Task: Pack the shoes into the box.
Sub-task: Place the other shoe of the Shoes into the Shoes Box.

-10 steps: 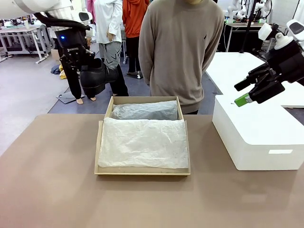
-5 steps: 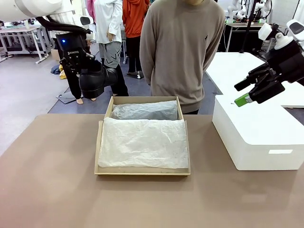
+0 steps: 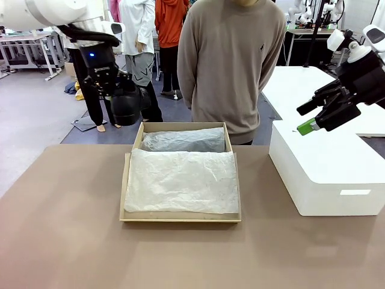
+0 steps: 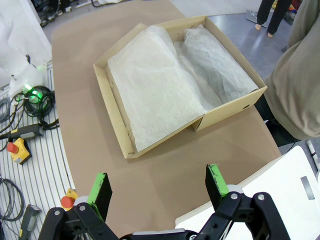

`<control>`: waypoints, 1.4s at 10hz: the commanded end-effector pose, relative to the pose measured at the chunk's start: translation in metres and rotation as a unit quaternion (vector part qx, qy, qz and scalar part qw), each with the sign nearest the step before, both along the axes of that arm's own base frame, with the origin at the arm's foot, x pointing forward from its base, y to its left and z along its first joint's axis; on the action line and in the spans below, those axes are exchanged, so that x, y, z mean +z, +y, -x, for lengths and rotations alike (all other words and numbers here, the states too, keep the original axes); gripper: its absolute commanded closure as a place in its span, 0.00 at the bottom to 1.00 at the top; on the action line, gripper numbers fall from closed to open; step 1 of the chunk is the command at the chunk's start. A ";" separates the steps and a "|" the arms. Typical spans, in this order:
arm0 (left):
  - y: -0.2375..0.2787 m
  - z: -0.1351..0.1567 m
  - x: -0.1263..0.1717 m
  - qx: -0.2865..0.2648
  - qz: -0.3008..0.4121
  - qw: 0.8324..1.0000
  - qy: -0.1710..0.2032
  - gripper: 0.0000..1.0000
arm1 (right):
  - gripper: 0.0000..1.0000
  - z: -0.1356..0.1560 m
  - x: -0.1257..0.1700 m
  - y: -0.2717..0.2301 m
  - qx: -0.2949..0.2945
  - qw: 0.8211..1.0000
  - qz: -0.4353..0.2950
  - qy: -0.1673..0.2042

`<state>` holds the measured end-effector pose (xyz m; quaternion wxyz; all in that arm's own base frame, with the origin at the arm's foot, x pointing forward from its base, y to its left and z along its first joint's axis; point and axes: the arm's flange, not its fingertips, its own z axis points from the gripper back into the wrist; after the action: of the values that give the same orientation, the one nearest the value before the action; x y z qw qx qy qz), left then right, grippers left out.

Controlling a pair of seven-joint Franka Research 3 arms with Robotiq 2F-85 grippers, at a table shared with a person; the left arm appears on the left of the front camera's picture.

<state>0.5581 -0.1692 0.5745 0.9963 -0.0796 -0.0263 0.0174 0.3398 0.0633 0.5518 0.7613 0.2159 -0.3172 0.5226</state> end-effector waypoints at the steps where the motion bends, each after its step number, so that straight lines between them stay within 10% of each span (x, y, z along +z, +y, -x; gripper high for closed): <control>1: -0.027 0.013 0.004 0.110 0.007 0.994 0.005 1.00 | 0.00 -0.004 0.000 -0.001 0.013 1.000 -0.012 -0.009; 6: -0.079 0.028 0.011 0.294 -0.055 0.954 0.006 1.00 | 0.00 -0.004 0.000 -0.001 0.013 1.000 -0.012 -0.009; 14: -0.108 0.036 -0.004 0.325 -0.040 0.945 0.015 1.00 | 0.00 -0.004 0.000 -0.001 0.013 1.000 -0.012 -0.009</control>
<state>0.5237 -0.2833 0.5657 0.9381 -0.0195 -0.0395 0.3437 0.3398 0.0633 0.5518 0.7613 0.2158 -0.3172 0.5227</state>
